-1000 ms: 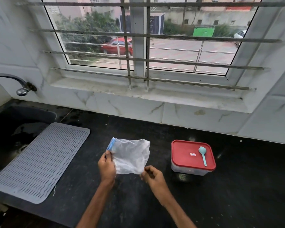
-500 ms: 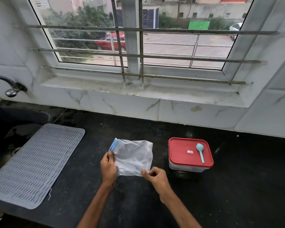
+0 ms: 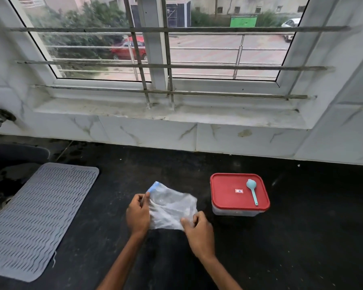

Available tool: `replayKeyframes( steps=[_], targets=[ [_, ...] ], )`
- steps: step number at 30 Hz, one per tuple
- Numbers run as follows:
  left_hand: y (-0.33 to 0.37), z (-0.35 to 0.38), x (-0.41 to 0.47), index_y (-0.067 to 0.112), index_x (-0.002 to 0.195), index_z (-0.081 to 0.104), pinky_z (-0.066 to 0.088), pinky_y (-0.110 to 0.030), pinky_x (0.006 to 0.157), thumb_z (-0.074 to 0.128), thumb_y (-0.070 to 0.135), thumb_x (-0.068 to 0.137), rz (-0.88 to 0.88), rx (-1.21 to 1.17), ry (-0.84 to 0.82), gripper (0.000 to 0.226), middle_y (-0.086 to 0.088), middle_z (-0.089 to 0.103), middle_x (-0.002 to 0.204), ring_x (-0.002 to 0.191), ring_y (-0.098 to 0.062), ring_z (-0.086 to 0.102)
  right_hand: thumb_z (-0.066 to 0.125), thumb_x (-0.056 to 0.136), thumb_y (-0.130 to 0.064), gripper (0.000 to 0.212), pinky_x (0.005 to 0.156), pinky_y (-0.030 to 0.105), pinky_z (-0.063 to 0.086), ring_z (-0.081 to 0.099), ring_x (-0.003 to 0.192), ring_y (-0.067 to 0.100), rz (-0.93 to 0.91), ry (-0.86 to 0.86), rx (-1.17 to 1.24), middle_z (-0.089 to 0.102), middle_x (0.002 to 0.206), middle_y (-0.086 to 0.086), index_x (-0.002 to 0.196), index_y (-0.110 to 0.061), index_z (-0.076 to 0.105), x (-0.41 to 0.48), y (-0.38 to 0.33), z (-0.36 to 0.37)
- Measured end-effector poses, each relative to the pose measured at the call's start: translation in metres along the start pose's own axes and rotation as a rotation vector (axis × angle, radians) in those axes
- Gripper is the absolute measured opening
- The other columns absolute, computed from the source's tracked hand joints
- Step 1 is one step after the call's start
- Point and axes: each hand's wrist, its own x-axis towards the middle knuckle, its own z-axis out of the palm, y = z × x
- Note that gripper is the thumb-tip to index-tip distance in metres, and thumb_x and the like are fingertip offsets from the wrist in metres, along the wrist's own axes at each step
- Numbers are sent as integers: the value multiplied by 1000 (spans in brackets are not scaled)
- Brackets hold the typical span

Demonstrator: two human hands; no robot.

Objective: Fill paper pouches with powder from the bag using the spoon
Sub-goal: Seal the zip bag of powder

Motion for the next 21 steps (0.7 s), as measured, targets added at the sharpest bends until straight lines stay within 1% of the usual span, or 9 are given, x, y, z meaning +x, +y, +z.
replayKeyframes(
  steps=[3, 5, 9, 12, 14, 16, 17, 19, 21],
  targets=[
    [-11, 2, 15, 22, 63, 52, 47, -36, 62, 52, 42, 98, 158, 341, -128, 41, 2, 64, 64, 67, -24, 64, 50, 93, -50, 40, 91, 36, 47, 63, 108, 26, -105, -267, -536, 65, 114, 7, 116, -18, 53, -19, -5, 3],
    [-18, 6, 28, 23, 66, 49, 46, -36, 64, 46, 47, 99, 291, 473, -264, 41, 1, 64, 68, 70, -21, 64, 49, 96, -44, 41, 92, 34, 46, 61, 113, 25, -181, -281, -717, 63, 123, 6, 127, -17, 50, -22, -13, -1],
    [-25, 25, 56, 25, 99, 61, 47, -36, 71, 20, 58, 90, 622, 766, -508, 53, 3, 59, 98, 92, -16, 58, 40, 103, -37, 23, 81, 30, 47, 63, 100, 16, -454, -92, -603, 64, 110, -3, 111, -22, 56, 11, -30, 4],
    [-27, 37, 77, 29, 113, 62, 49, -37, 69, 50, 38, 90, 821, 892, -431, 28, 0, 60, 111, 96, -23, 62, 46, 98, -22, 32, 100, 32, 50, 60, 117, 17, -668, -117, -571, 61, 129, 0, 127, -16, 58, 61, -18, 38],
    [-26, 35, 79, 22, 123, 62, 53, -38, 79, 61, 22, 88, 755, 778, -237, 35, -4, 61, 122, 105, -24, 63, 43, 97, -25, 52, 121, 31, 18, 38, 143, 21, -733, -206, -624, 38, 154, 7, 145, -8, 44, 87, -4, 62],
    [-23, 31, 58, 10, 133, 57, 50, -36, 97, 63, 9, 90, 590, 541, -83, 43, -9, 58, 134, 121, -24, 57, 38, 100, -37, 64, 122, 30, -9, 5, 152, 18, -608, -273, -692, 3, 163, 1, 157, -16, 17, 96, 11, 78],
    [-27, 33, 42, 8, 137, 52, 47, -34, 102, 60, 8, 92, 544, 446, -65, 45, -9, 56, 138, 127, -23, 53, 40, 98, -42, 69, 122, 37, -8, 4, 152, 20, -581, -222, -702, 1, 163, -1, 158, -20, 14, 97, 20, 90],
    [-34, 41, 2, 10, 144, 38, 39, -32, 108, 48, 17, 93, 530, 372, -208, 53, -10, 51, 145, 134, -22, 48, 50, 88, -50, 80, 117, 55, 2, 18, 150, 29, -524, -188, -795, 11, 165, 4, 157, -22, 19, 92, 27, 106],
    [-47, 45, -22, 18, 152, 24, 24, -32, 114, 32, 34, 94, 449, 400, -309, 61, -6, 40, 154, 143, -15, 35, 58, 85, -50, 89, 111, 68, 6, 13, 151, 32, -485, -134, -874, 7, 166, 7, 157, -22, 14, 87, 28, 113]
  ],
)
